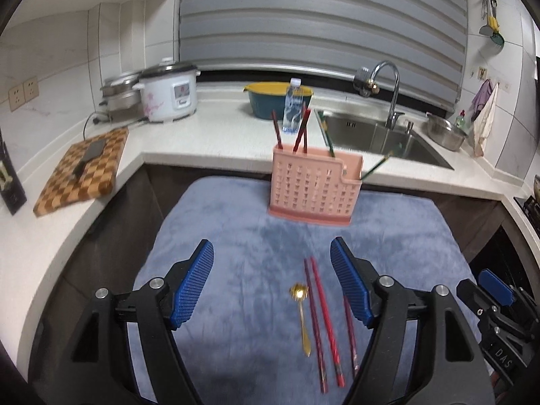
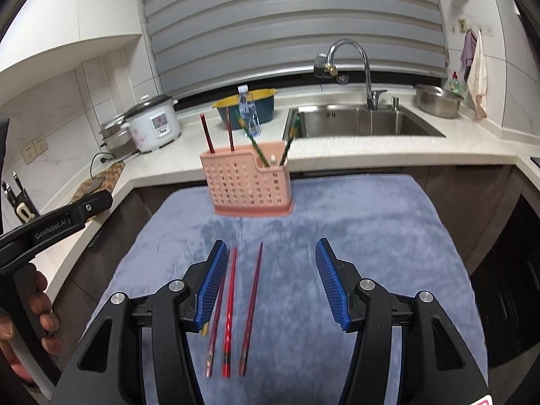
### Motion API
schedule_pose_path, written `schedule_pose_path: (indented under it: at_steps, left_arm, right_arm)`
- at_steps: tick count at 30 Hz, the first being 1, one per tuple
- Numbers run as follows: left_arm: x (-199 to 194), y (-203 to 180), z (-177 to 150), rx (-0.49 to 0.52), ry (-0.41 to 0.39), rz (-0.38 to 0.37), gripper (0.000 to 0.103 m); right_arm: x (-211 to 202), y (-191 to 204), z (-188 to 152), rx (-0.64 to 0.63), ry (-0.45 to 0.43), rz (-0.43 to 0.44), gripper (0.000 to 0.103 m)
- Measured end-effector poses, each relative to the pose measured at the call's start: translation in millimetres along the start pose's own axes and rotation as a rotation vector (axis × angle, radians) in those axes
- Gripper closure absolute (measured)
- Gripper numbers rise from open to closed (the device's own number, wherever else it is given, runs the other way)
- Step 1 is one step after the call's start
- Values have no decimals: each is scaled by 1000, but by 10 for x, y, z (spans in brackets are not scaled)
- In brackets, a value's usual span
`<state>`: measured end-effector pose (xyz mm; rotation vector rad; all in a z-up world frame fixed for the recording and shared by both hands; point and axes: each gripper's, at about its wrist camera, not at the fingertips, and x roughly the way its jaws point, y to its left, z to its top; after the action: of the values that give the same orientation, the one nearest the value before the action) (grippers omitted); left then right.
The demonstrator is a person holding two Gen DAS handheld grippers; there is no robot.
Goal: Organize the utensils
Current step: 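Withdraw both open tools back over the remaining utensils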
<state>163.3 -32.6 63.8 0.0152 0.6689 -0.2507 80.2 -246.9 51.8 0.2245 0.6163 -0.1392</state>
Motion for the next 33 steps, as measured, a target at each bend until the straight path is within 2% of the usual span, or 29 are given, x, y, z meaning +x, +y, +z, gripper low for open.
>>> schedule_pose_path:
  at_steps: [8, 21, 33]
  left_arm:
    - [13, 93, -579, 14, 89, 34, 35]
    - [82, 178, -1324, 11, 225, 37, 35]
    - [221, 236, -1598, 4, 294, 55, 35]
  right_arm:
    - [-26, 25, -521, -9, 69, -25, 50]
    - [97, 149, -1116, -29, 180, -23, 50]
    - [477, 249, -1355, -36, 252, -19, 52]
